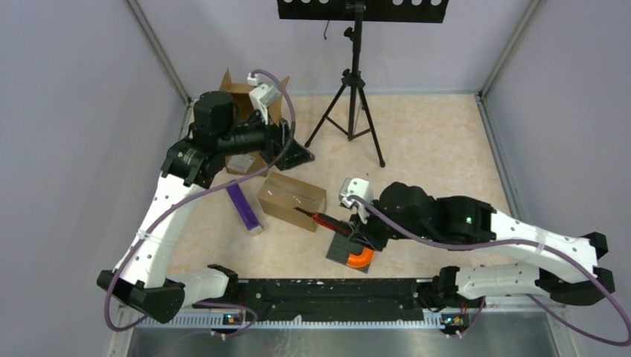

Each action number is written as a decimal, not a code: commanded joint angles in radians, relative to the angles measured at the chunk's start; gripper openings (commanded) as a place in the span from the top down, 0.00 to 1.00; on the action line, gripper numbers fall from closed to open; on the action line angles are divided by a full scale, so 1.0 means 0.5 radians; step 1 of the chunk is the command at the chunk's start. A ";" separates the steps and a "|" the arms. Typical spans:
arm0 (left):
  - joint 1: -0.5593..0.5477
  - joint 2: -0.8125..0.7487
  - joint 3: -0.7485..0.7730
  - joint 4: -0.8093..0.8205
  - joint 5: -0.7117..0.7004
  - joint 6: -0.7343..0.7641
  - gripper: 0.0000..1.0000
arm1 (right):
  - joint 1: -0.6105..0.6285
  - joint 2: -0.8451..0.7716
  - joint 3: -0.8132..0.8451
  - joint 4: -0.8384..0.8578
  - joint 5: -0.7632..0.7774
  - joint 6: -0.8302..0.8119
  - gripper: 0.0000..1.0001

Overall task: Unpack the express box
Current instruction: Pick up the knife at the center of the board.

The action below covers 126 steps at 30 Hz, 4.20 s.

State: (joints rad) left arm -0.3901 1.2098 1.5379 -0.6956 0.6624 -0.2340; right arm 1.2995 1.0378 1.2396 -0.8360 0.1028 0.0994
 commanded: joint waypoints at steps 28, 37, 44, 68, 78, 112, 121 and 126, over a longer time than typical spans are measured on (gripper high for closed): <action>-0.943 -0.056 -1.063 0.633 1.157 0.072 0.35 | -0.002 -0.140 -0.274 -0.140 -0.933 0.302 1.00; -1.035 0.022 -1.178 0.679 1.162 0.050 0.44 | -0.001 -0.071 -0.241 -0.137 -0.896 0.282 1.00; -1.097 0.028 -1.246 0.728 1.152 0.026 0.48 | -0.007 -0.055 -0.227 -0.151 -0.841 0.280 1.00; -1.154 0.038 -1.256 0.714 1.143 0.118 0.57 | -0.159 -0.079 -0.183 -0.055 -0.742 0.341 1.00; -1.155 -0.016 -1.300 0.741 1.142 0.088 0.84 | -0.159 -0.096 -0.143 0.002 -0.578 0.404 1.00; -0.540 0.436 -1.075 1.367 1.486 -0.253 1.00 | -1.024 -0.153 -0.330 0.635 -0.787 0.429 0.55; -0.358 0.662 -1.067 1.918 1.356 -0.727 1.00 | -1.690 -0.049 -0.367 1.156 -1.061 0.847 0.27; -0.282 0.732 -1.155 2.471 1.311 -1.201 1.00 | -1.810 -0.245 -0.644 1.400 -1.099 1.009 0.21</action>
State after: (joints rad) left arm -0.5556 1.5650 0.9829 0.2314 1.3193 -0.6128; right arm 0.4145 1.0008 0.9924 -0.3084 -0.3775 0.4992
